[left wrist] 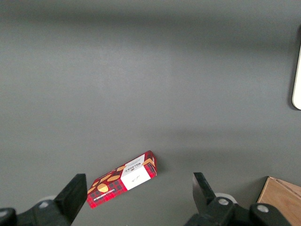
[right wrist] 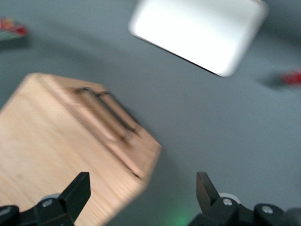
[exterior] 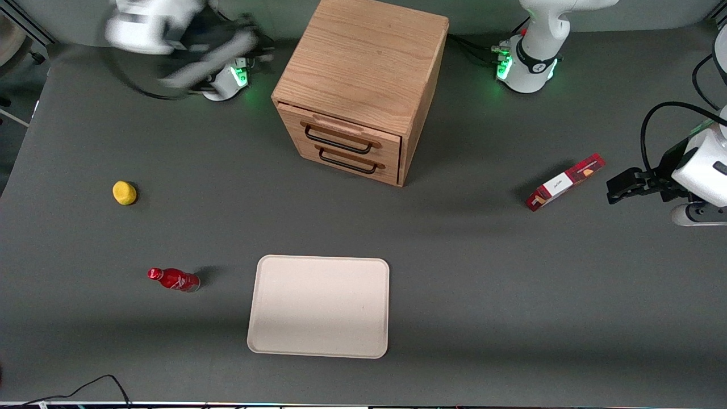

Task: Close top drawer

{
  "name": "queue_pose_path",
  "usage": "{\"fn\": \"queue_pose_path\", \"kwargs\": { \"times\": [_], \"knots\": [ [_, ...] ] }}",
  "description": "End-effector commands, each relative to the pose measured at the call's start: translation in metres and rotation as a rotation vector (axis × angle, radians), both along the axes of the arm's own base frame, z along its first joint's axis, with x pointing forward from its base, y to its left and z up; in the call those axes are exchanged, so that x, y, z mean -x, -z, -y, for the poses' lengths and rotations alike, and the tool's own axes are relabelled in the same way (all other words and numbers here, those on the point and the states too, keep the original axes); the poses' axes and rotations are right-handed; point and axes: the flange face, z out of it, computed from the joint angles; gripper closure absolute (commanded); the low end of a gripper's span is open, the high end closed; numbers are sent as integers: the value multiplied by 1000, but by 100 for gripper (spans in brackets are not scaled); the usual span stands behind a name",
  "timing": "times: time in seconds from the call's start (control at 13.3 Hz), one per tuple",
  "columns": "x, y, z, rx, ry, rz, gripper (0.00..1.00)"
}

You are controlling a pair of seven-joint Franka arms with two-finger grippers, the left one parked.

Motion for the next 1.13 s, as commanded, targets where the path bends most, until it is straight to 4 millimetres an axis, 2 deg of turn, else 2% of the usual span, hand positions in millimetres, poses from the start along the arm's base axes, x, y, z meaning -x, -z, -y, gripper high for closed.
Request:
{"fn": "queue_pose_path", "kwargs": {
  "times": [0.0, 0.08, 0.15, 0.3, 0.38, 0.6, 0.83, 0.9, 1.05],
  "knots": [
    [-29, 7, 117, 80, 221, -28, 0],
    [-34, 9, 146, 94, 277, -33, 0],
    [-36, 12, 165, 94, 313, -44, 0],
    [-47, 35, 194, 90, 396, -61, 0],
    [-50, 56, 203, 89, 430, -77, 0],
    [-48, 87, 206, 86, 518, -54, 0],
    [-47, 80, 211, 78, 531, -26, 0],
    [-52, 73, 211, 78, 534, -20, 0],
    [-55, 71, 214, 83, 536, -38, 0]
  ]
}}
